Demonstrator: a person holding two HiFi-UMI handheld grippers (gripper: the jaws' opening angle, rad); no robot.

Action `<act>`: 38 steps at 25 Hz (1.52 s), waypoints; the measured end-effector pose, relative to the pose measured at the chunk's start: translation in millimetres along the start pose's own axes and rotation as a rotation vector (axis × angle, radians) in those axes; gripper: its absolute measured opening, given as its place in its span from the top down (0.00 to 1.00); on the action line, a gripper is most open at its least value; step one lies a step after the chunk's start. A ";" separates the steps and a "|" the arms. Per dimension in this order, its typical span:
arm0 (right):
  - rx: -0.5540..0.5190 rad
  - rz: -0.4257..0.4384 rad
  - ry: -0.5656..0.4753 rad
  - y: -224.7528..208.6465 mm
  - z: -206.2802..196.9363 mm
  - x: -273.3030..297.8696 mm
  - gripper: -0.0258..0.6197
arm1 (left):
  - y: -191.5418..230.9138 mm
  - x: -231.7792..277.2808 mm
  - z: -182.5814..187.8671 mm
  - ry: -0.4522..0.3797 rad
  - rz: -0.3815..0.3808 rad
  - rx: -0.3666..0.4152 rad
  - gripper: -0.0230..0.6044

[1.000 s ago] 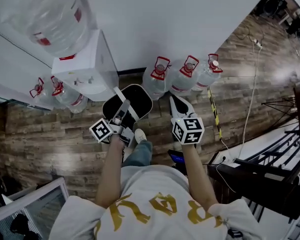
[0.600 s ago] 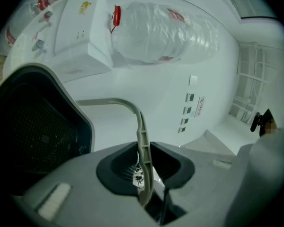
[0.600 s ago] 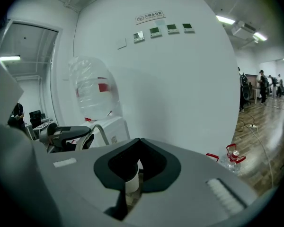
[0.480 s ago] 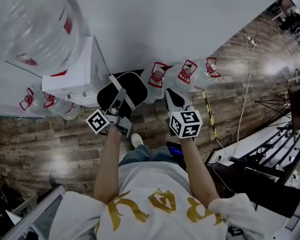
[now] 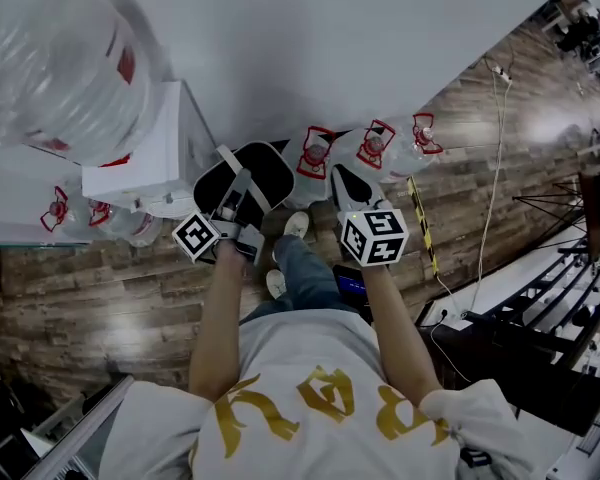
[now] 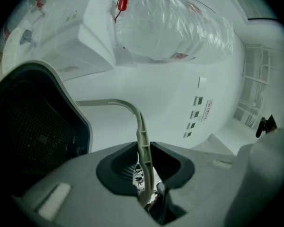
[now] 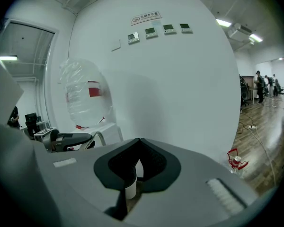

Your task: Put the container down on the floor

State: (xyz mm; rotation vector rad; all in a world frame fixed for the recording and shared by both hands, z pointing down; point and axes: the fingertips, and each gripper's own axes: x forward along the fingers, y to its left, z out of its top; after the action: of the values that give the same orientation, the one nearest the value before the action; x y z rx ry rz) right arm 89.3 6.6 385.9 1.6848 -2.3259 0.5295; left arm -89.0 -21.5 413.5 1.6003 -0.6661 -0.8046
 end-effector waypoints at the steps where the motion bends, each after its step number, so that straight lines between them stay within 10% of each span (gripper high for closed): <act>1: 0.004 0.000 0.001 -2.7 -0.4 3.5 0.92 | 1.6 2.6 1.0 0.000 0.004 0.000 0.83; 38: -0.035 0.181 0.279 -38.7 -90.1 146.3 0.92 | 157.3 47.1 33.1 -0.024 0.268 -0.049 0.84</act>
State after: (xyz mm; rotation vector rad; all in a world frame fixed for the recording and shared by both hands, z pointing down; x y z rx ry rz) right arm 76.6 -93.9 529.9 1.2968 -2.2769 0.7036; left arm -85.9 -105.2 558.6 1.4225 -0.8512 -0.6375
